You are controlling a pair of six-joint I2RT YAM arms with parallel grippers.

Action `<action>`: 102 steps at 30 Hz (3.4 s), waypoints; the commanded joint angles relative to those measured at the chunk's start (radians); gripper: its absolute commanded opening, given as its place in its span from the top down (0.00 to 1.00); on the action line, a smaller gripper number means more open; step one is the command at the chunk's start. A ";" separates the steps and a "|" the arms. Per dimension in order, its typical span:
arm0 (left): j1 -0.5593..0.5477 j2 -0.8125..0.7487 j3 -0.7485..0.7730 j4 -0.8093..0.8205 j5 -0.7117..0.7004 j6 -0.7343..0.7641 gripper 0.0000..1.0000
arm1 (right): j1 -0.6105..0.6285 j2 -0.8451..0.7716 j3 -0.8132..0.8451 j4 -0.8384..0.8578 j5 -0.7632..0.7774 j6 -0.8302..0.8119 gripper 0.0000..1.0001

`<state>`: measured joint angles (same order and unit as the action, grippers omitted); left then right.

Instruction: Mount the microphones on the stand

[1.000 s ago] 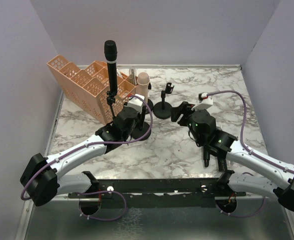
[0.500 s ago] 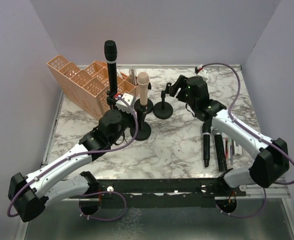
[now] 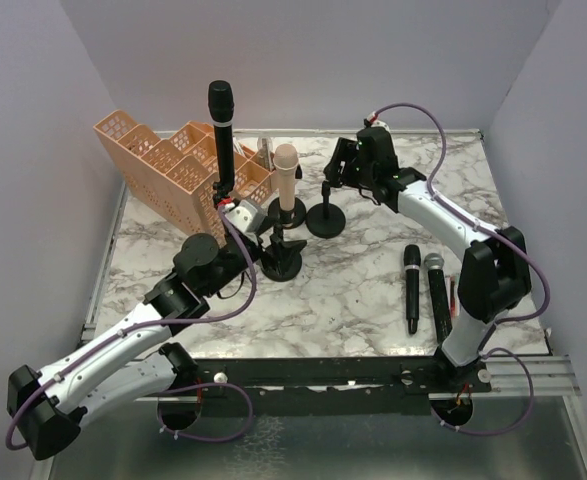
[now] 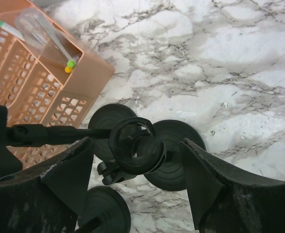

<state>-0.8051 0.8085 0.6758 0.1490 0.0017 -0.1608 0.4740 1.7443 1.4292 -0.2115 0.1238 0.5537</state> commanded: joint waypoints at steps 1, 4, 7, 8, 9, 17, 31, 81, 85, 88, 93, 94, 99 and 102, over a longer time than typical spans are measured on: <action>0.003 0.033 -0.019 0.097 0.170 -0.029 0.15 | -0.003 0.039 0.039 -0.075 -0.043 -0.045 0.28; 0.003 0.071 -0.018 0.120 0.192 -0.051 0.16 | -0.003 0.026 0.019 -0.037 -0.052 -0.070 0.39; 0.003 0.103 -0.011 0.127 0.211 -0.067 0.16 | -0.003 0.009 0.005 -0.010 -0.062 -0.097 0.53; 0.003 0.111 -0.009 0.130 0.217 -0.068 0.17 | -0.003 0.007 0.005 -0.014 -0.061 -0.102 0.57; 0.004 0.117 -0.009 0.133 0.221 -0.069 0.19 | -0.003 0.002 0.005 -0.020 -0.059 -0.104 0.61; 0.002 0.156 -0.001 0.153 0.231 -0.083 0.21 | -0.003 -0.099 -0.091 -0.028 -0.076 -0.082 0.74; -0.020 0.245 0.031 0.163 0.228 -0.129 0.25 | -0.003 -0.379 -0.305 -0.152 -0.153 0.099 0.75; -0.103 0.460 0.387 -0.036 0.098 -0.045 0.24 | -0.053 -0.493 -0.755 -0.341 0.360 0.239 0.29; -0.113 0.502 0.389 -0.033 0.097 -0.051 0.24 | -0.080 -0.472 -0.785 -0.299 0.278 0.229 0.30; -0.119 0.536 0.394 -0.032 0.086 -0.051 0.24 | -0.101 -0.459 -0.801 -0.268 0.210 0.209 0.33; -0.129 0.601 0.429 -0.043 0.064 -0.035 0.24 | -0.127 -0.434 -0.822 -0.220 0.118 0.175 0.39; -0.132 0.616 0.443 -0.051 0.058 -0.026 0.24 | -0.129 -0.430 -0.824 -0.212 0.105 0.166 0.41; -0.136 0.704 0.522 -0.132 -0.008 0.003 0.24 | -0.133 -0.404 -0.812 -0.198 0.099 0.131 0.55; -0.137 0.743 0.556 -0.194 -0.061 0.021 0.24 | -0.133 -0.412 -0.802 -0.195 0.115 0.113 0.68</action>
<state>-0.9360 1.5036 1.1713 0.0631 0.0383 -0.1829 0.3450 1.3186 0.6201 -0.4316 0.2703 0.6964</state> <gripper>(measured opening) 0.761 0.394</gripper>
